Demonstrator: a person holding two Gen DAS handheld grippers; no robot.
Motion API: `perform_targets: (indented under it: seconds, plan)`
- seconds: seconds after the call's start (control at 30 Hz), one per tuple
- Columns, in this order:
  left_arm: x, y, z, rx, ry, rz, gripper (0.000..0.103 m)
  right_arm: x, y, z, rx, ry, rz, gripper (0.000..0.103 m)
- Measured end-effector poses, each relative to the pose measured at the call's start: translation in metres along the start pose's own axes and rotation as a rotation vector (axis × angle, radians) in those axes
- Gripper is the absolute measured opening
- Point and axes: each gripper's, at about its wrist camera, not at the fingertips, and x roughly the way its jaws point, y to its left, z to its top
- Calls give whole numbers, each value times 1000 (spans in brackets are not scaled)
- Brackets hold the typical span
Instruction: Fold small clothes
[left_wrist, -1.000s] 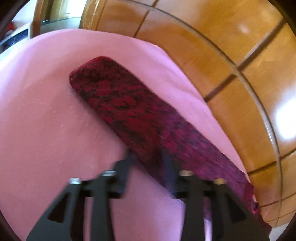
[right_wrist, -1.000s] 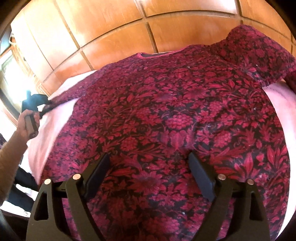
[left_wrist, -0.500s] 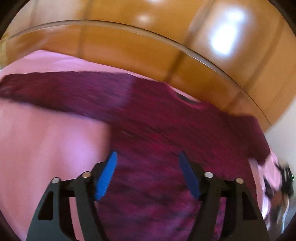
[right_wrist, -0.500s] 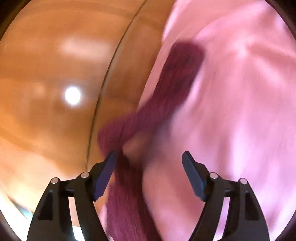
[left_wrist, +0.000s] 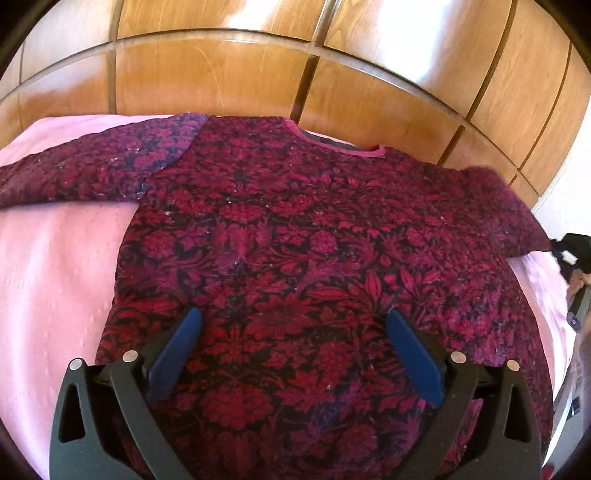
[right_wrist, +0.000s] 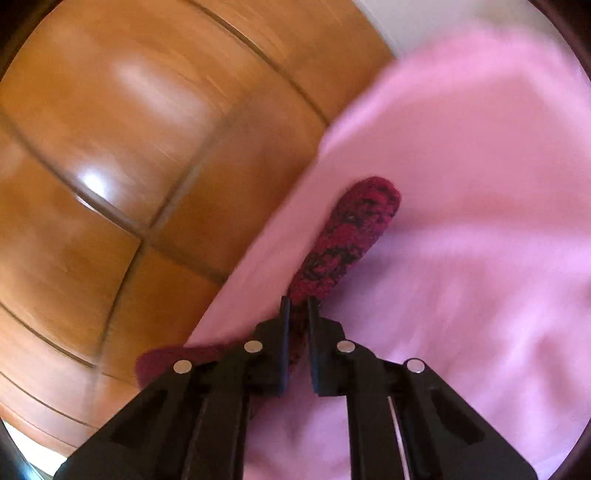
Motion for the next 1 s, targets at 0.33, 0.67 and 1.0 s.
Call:
perform_targets:
  seconds: [0.33,0.67,1.0]
  plan:
    - [10,-7,0,10,2,12,99,11,-79,-20,132,85,-130,20]
    - [10,-7,0,12,3,14,99,28,-72,-20,213,88,-75,53]
    - [9,-6,0,15,6,14,99,55,-31,1,-79,91,-417,9]
